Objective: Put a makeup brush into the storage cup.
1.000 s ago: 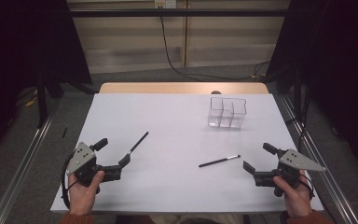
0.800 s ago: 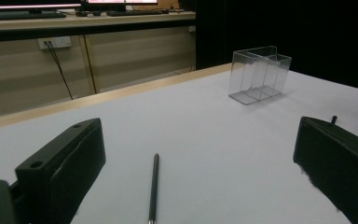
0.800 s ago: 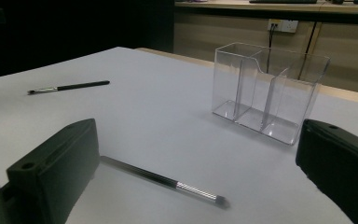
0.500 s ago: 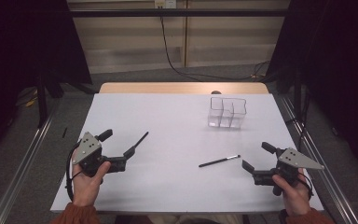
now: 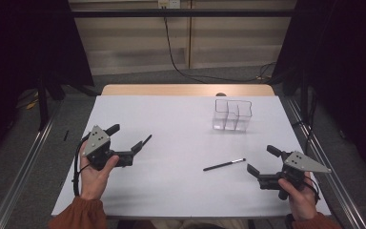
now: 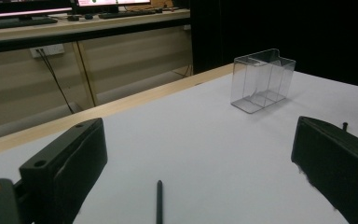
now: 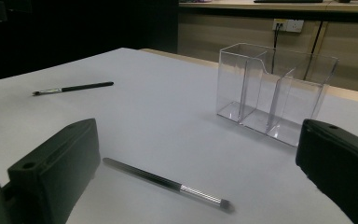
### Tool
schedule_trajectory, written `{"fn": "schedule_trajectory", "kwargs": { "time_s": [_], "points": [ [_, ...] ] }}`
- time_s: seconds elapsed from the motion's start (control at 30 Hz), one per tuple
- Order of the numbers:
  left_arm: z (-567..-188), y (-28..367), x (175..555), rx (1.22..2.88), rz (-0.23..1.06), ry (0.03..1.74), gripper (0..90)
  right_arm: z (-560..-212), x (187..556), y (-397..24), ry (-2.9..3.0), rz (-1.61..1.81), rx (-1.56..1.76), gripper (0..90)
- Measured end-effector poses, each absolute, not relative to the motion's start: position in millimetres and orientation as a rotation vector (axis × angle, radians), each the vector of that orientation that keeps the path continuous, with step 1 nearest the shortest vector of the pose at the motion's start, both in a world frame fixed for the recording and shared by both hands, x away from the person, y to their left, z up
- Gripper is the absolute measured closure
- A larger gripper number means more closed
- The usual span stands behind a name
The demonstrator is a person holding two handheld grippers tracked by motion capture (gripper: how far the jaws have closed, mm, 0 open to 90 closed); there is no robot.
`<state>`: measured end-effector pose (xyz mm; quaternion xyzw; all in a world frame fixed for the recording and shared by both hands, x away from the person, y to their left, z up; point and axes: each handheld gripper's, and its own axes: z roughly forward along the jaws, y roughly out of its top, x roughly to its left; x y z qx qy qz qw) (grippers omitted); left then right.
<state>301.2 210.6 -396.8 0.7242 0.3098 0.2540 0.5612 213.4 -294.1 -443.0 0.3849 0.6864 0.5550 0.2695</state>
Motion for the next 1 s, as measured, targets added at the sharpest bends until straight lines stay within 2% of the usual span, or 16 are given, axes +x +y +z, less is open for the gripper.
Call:
{"fn": "schedule_trajectory", "kwargs": {
  "time_s": [0.1,0.63,1.0],
  "points": [
    [-397,208,312,1.719,0.566,0.727,4.7,-443,213,-294,1.852,1.496,1.035,0.0],
    [-392,195,345,1.746,0.629,0.753,3.7,-443,213,-295,1.853,1.501,1.042,0.0],
    [-389,193,360,1.841,0.584,0.793,3.8,-443,213,-295,1.854,1.499,1.043,0.0]
  ]
}}
